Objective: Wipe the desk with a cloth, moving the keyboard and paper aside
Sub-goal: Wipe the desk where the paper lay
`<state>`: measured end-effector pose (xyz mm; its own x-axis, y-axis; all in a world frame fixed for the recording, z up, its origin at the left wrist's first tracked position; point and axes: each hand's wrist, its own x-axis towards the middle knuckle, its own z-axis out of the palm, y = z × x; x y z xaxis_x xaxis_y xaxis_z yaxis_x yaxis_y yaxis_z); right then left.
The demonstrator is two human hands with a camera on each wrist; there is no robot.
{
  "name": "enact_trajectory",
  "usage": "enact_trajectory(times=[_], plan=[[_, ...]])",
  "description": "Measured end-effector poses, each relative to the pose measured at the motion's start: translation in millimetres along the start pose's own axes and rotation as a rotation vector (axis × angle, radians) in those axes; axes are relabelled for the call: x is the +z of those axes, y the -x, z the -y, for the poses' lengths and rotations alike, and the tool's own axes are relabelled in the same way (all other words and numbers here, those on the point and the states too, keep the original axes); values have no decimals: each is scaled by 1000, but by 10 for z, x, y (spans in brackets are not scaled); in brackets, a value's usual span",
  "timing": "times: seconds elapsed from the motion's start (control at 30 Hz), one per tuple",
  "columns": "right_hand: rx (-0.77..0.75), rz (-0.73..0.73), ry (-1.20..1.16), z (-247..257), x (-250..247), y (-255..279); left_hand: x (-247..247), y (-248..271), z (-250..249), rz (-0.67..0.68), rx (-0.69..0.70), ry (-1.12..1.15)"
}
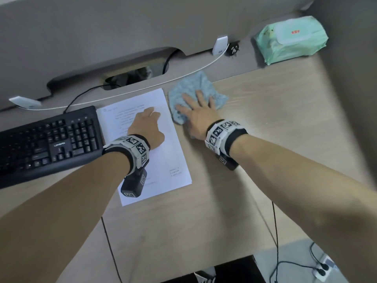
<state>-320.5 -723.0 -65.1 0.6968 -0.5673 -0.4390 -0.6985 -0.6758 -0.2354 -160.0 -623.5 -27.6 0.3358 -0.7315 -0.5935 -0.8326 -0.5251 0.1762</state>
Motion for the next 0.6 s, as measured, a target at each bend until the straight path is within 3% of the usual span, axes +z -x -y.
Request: enact_trajectory(times=[0.1,0.23,0.33,0.43,0.5,0.6], plan=[[-23,-50,9,-312,-26,210,1,16,13,8,15,-8],[231,-49,-68,-318,-211,-122,41,55,12,26,18,-44],[115,0,-62,42,-203,-275,49,28,24,18,19,-65],[-9,-3,-37,-13,-22,46,54,0,29,15,5,-40],[76,-80,-49,-287,108,379,38,-17,-23,-4,-18,-12],[334,-135,-108,-799,249,903,20,-30,-168,-77,-22,-12]])
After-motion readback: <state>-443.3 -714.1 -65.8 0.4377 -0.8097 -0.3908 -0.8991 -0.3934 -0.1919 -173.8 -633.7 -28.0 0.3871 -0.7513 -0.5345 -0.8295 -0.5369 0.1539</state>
